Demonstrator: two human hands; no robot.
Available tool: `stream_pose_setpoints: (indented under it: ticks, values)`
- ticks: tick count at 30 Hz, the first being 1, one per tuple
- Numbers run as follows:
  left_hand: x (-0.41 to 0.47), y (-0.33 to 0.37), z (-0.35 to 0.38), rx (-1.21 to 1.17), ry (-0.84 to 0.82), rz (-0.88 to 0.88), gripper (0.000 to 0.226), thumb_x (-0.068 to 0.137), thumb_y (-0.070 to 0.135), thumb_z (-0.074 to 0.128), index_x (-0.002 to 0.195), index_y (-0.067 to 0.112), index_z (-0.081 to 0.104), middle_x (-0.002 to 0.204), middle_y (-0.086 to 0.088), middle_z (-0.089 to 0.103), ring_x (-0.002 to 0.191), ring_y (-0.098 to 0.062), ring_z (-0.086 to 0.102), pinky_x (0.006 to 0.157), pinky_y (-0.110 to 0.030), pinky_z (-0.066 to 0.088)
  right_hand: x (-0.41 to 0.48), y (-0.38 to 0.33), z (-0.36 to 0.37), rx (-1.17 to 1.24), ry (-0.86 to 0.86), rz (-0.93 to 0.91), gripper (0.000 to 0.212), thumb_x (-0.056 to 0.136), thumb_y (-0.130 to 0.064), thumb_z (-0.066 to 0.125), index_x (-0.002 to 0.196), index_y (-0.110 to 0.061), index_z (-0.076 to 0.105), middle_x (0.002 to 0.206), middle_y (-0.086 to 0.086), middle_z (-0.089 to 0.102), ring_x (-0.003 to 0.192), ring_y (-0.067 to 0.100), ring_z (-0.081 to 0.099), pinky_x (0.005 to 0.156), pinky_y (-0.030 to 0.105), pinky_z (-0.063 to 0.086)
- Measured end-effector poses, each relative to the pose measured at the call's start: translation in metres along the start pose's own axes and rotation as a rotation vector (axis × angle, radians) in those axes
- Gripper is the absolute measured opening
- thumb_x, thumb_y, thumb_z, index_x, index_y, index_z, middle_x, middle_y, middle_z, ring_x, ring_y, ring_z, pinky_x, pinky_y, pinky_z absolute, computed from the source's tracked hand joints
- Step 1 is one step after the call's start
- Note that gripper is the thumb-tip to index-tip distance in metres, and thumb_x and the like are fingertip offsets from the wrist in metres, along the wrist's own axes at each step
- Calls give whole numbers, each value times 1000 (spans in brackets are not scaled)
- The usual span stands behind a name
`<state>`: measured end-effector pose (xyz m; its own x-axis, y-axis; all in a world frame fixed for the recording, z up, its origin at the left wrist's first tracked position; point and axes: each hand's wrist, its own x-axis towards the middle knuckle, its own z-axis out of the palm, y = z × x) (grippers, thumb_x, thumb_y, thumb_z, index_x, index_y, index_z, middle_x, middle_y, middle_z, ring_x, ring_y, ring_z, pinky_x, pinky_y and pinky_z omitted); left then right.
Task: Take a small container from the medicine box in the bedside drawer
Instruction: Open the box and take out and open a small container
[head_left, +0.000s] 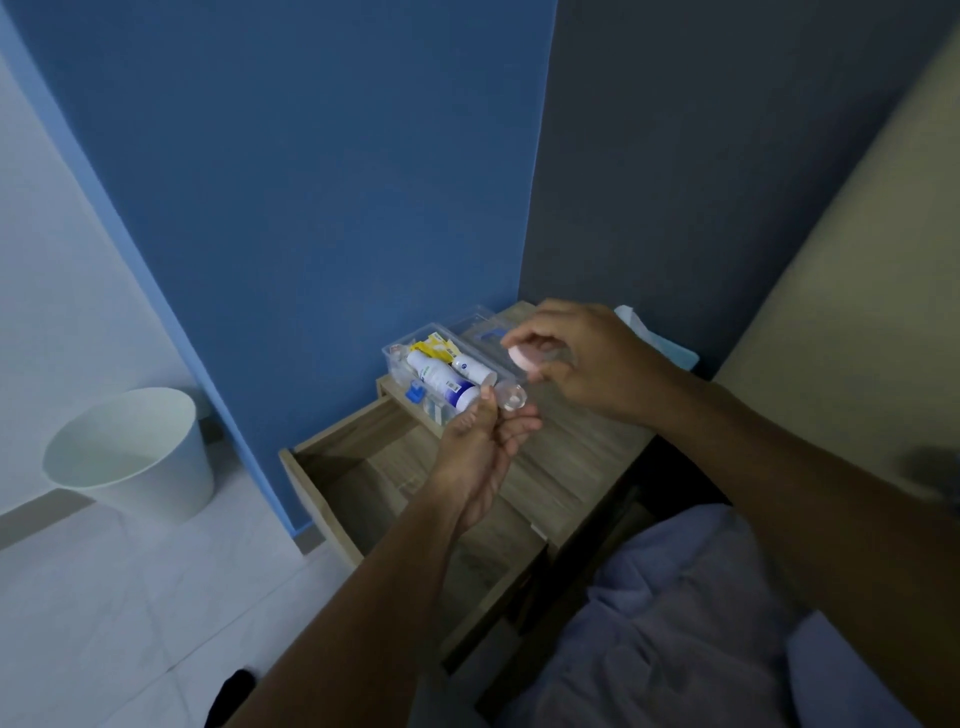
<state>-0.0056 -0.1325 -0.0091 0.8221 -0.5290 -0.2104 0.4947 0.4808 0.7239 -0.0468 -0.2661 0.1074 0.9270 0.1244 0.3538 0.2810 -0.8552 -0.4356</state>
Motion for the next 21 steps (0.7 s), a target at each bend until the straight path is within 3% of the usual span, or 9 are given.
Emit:
stream_pose_setpoints:
  ticks: [4,8,12,14,19,21]
  values:
    - [5,-4,-11,-42,-51,-28,36,103,23,40,129,2,53,112,-24,65,91,-21,69,96,-33,53,-3,17,5,94,80,98,48,81,-4,76,126,-18,68,105,0,60,95,15,65,88,25,55]
    - [14,-4,-17,-69,-115,-77,35,104,15,37,137,9,49,121,-17,68,112,-26,65,104,-34,47,-17,49,29,141,169,231,41,80,-11,80,120,-18,71,102,-11,56,89,9,66,88,29,58]
    - [32,-6,-22,-87,-103,-101,37,102,14,43,135,-1,47,117,-16,66,113,-27,64,105,-35,46,-37,88,61,201,265,358,38,74,-5,80,107,-22,71,107,-3,59,88,2,64,80,14,55]
    - [42,-8,-23,-44,-101,-107,43,99,14,51,138,-2,45,119,-12,65,116,-26,63,105,-33,46,-48,103,77,255,281,426,38,70,-3,80,95,-28,68,101,-8,60,84,-3,64,73,9,53]
    - [70,-20,-29,175,-120,-53,40,93,9,60,131,5,53,116,-5,69,113,-22,66,99,-29,51,-69,135,123,361,354,593,28,64,-7,82,80,-22,66,86,4,70,73,9,69,69,20,57]
    - [82,-27,-33,265,-106,-13,34,91,8,63,124,7,59,110,-6,72,111,-24,67,99,-32,50,-78,146,140,357,387,667,21,63,-17,83,76,-21,66,74,-2,70,68,9,68,66,17,56]
